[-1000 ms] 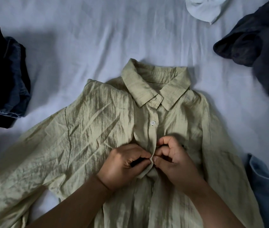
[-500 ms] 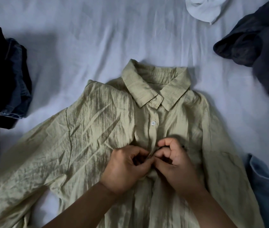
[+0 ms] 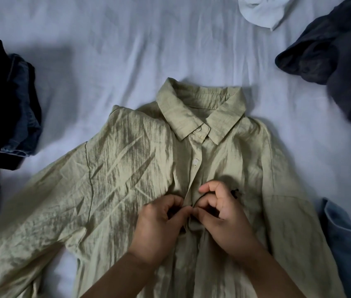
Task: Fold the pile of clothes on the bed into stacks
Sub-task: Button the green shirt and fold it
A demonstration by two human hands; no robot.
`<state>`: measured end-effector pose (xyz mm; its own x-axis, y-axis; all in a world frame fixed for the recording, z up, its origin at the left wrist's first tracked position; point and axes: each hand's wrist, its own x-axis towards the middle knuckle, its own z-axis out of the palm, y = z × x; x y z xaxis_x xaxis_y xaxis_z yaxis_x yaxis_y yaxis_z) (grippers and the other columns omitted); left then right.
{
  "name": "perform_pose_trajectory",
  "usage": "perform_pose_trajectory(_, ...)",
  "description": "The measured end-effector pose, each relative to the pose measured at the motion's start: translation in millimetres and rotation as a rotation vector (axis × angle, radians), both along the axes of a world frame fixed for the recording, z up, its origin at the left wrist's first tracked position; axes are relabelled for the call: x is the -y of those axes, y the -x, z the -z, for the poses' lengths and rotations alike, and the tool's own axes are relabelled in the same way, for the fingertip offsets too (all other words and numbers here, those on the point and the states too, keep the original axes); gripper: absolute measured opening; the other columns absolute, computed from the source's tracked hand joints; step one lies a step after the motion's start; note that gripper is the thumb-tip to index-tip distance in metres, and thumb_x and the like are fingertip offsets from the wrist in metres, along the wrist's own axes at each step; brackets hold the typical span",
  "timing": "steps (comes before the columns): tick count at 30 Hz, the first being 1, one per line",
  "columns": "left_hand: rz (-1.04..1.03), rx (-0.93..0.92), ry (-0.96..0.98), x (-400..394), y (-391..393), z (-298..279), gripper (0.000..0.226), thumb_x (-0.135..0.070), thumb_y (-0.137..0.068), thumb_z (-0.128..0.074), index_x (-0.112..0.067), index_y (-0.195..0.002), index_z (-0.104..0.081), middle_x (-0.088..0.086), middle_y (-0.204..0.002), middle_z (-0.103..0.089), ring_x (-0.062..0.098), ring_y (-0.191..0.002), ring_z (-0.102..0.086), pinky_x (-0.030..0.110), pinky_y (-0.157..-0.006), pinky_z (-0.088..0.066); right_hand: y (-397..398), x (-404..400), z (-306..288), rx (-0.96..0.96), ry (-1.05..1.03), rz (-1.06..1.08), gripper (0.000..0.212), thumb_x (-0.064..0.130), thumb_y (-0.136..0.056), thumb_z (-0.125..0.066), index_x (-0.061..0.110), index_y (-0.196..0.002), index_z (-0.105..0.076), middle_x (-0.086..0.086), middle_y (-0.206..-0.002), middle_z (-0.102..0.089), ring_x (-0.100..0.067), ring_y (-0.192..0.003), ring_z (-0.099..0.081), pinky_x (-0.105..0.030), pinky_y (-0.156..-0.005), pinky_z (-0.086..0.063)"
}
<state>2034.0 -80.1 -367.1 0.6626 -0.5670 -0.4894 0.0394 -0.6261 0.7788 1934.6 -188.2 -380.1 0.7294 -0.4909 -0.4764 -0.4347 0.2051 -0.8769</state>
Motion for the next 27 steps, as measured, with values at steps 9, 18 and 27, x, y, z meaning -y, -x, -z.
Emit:
perform_pose_trajectory(9,0.039,-0.083,-0.031,5,-5,-11,0.018,-0.014,-0.082,-0.068,-0.015,-0.064,-0.071,-0.002,-0.054,-0.062,0.002,-0.048,-0.052,0.018,-0.049,-0.041,3,-6,4,0.0,0.088,0.023,0.036,0.0,-0.083,-0.066,0.024,-0.101,-0.047,-0.001,-0.075,-0.065,-0.009,-0.071,-0.061,-0.021,-0.071,-0.045)
perform_pose_trajectory(18,0.052,-0.312,-0.036,7,-19,-5,0.016,-0.001,-0.08,-0.069,-0.015,-0.071,-0.071,0.006,-0.059,-0.068,0.009,-0.052,-0.06,0.019,-0.052,-0.048,5,-8,7,-0.003,0.143,0.03,0.03,0.017,-0.075,-0.06,0.029,-0.1,-0.048,0.002,-0.073,-0.065,-0.01,-0.07,-0.06,-0.025,-0.071,-0.047)
perform_pose_trajectory(27,0.176,0.199,-0.019,2,-2,7,0.009,-0.035,-0.069,-0.071,-0.031,-0.065,-0.064,-0.014,-0.063,-0.064,0.0,-0.054,-0.057,0.018,-0.051,-0.046,5,-4,1,-0.011,0.135,0.023,0.033,0.016,-0.075,-0.061,0.029,-0.104,-0.05,-0.001,-0.078,-0.067,-0.007,-0.067,-0.06,-0.017,-0.065,-0.046)
